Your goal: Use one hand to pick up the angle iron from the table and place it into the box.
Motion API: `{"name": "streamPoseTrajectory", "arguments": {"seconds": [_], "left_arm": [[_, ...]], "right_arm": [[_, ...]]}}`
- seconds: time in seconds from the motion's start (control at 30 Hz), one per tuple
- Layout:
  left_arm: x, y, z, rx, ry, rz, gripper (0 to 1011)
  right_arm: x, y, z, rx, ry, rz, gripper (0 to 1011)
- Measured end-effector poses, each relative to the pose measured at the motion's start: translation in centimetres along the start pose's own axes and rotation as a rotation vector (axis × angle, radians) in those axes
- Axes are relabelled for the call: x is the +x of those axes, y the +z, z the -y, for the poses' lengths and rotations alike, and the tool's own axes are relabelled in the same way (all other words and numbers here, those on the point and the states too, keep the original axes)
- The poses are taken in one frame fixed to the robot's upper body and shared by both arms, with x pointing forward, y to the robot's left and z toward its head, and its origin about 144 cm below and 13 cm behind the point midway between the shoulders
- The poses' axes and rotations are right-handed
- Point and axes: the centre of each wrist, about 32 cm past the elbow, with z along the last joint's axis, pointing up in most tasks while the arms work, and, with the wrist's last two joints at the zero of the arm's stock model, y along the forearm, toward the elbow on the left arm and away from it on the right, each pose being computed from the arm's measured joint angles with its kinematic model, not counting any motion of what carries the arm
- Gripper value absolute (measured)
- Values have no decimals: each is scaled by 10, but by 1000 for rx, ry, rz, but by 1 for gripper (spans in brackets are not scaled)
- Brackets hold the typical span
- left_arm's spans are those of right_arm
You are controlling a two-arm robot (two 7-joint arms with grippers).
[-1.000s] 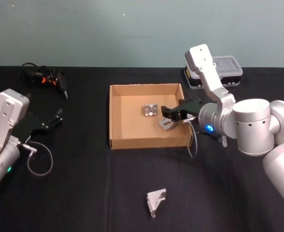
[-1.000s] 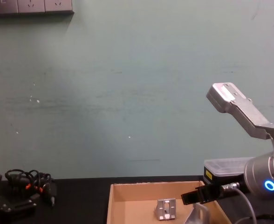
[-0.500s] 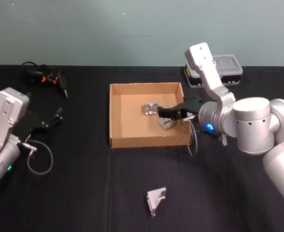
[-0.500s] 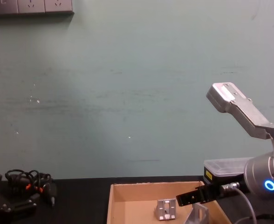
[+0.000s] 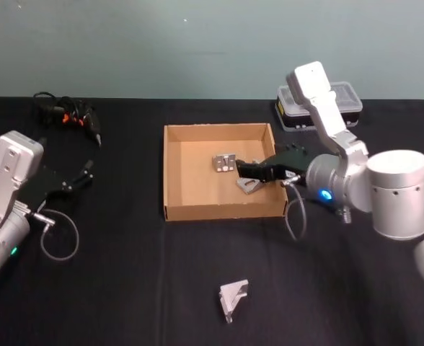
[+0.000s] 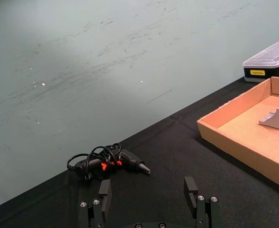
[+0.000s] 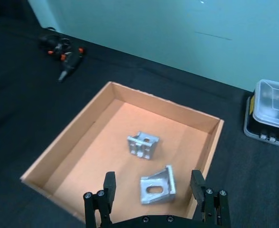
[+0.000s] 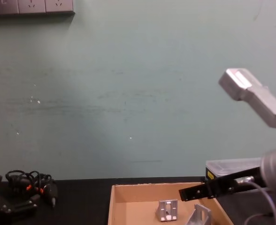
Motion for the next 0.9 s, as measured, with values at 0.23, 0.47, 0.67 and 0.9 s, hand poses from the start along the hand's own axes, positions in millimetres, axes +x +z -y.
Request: {"name": "streamPoseTrajectory", "arguments": {"seconds": [0.23,0.47,0.67,0.9], "left_arm": [[0,0,0,0,0,0,1000],[0,0,0,0,0,0,1000],[0,0,0,0,0,0,1000],[0,0,0,0,0,0,1000]], "right_arm": [[4,-5,32,12,69,5,1003],[11,-20,74,17,159,56,1003],[19,-36,93,35,256,139,1003],[32,-62,102,94,471,296,1003]]}}
